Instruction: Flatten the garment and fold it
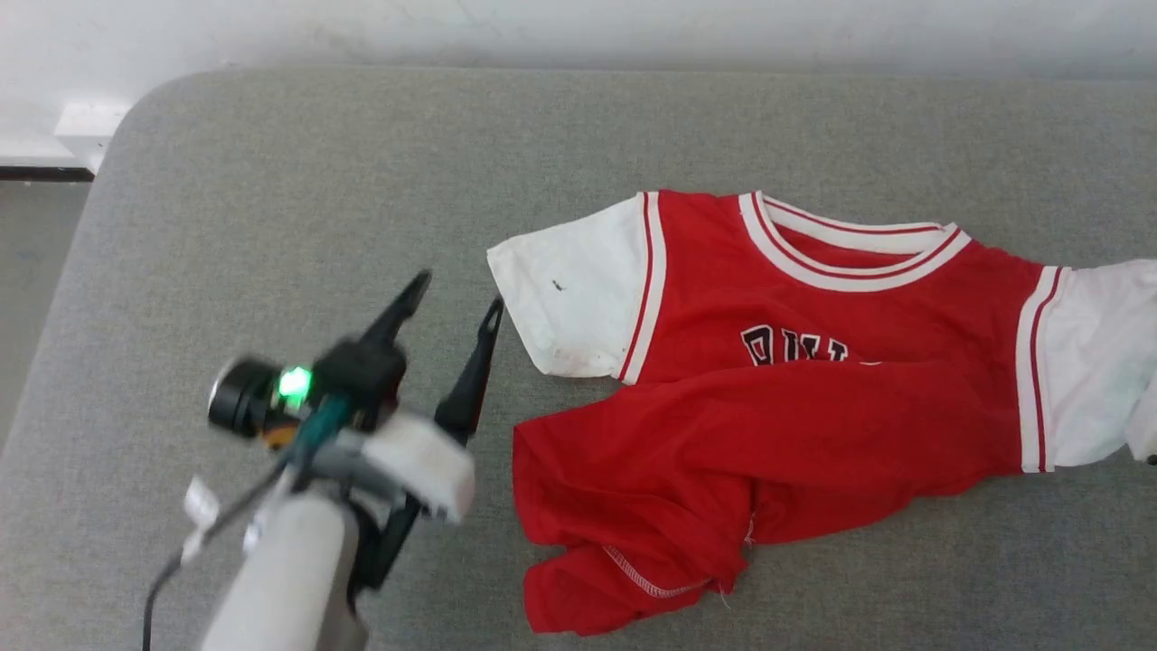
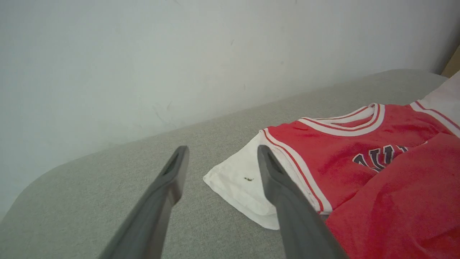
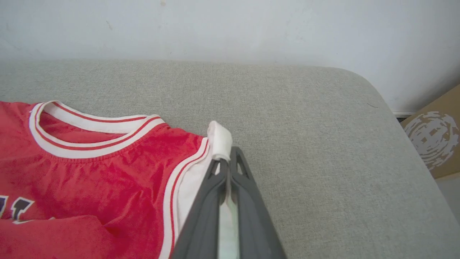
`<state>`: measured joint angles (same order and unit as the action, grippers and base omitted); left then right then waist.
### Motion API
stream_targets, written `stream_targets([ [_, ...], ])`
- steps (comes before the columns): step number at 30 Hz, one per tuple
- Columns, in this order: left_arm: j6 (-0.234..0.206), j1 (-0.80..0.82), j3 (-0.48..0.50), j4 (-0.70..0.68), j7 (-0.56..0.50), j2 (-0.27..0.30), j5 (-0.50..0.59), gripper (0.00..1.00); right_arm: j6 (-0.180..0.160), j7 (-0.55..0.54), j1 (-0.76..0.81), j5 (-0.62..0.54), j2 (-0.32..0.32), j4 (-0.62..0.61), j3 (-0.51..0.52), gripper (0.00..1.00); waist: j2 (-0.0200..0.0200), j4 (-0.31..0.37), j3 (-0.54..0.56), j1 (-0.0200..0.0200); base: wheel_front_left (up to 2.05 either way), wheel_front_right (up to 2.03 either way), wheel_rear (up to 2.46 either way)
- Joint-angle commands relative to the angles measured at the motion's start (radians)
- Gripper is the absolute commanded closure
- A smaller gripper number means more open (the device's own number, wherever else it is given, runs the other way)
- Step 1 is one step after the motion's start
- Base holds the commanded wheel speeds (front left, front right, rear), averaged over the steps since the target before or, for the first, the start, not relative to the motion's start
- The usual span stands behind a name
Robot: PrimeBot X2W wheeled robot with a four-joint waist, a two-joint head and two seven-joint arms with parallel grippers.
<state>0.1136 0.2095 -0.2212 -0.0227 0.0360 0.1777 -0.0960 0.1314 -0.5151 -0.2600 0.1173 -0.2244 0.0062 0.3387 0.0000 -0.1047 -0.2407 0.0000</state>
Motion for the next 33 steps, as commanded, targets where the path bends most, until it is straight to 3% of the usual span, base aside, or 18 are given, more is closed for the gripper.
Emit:
stream_targets([
  [1, 0.007, 0.067, -0.021, 0.035, -0.056, 0.015, -0.007, 0.00, -0.001, 0.011, -0.014, 0.010, 0.000, -0.004, -0.013, 1.00, 0.0000, 0.004, -0.015, 0.0000, 0.00, 0.00, 0.00],
  [7, 0.015, 0.312, -0.107, 0.233, -0.315, 0.023, -0.066, 0.00, -0.001, 0.009, -0.043, 0.031, 0.010, -0.027, -0.068, 1.00, 0.0000, 0.032, -0.076, 0.0000, 0.00, 0.00, 0.00],
  [15, -0.023, 0.472, -0.076, 0.452, -0.530, -0.042, -0.138, 0.00, -0.001, -0.013, -0.062, 0.065, 0.035, -0.069, -0.102, 1.00, 0.0000, 0.077, -0.152, 0.0000, 0.00, 0.00, 0.00],
  [23, -0.080, 0.538, -0.096, 0.538, -0.662, -0.007, -0.088, 0.00, -0.001, -0.018, -0.062, 0.076, 0.035, -0.105, -0.114, 1.00, 0.0000, 0.097, -0.190, 0.0000, 0.00, 0.00, 0.00],
  [29, -0.044, 0.523, -0.149, 0.582, -0.752, 0.014, -0.076, 0.00, -0.001, -0.020, -0.061, 0.080, 0.044, -0.115, -0.116, 1.00, 0.0000, 0.102, -0.201, 0.0000, 0.00, 0.00, 0.00],
  [30, -0.038, 0.519, -0.156, 0.585, -0.760, 0.019, -0.076, 0.81, -0.001, -0.020, -0.062, 0.080, 0.045, -0.116, -0.116, 1.00, 0.0000, 0.102, -0.203, 0.0000, 0.00, 0.00, 0.00],
  [31, -0.029, 0.517, -0.166, 0.585, -0.762, 0.023, -0.076, 1.00, -0.001, -0.019, -0.063, 0.080, 0.046, -0.117, -0.116, 1.00, 0.0000, 0.102, -0.205, 0.0000, 0.00, 0.00, 0.00],
  [33, -0.014, 0.508, -0.183, 0.584, -0.767, 0.029, -0.086, 1.00, -0.001, -0.018, -0.064, 0.081, 0.047, -0.118, -0.113, 1.00, 0.0000, 0.100, -0.207, 0.0000, 0.00, 0.00, 0.00],
])
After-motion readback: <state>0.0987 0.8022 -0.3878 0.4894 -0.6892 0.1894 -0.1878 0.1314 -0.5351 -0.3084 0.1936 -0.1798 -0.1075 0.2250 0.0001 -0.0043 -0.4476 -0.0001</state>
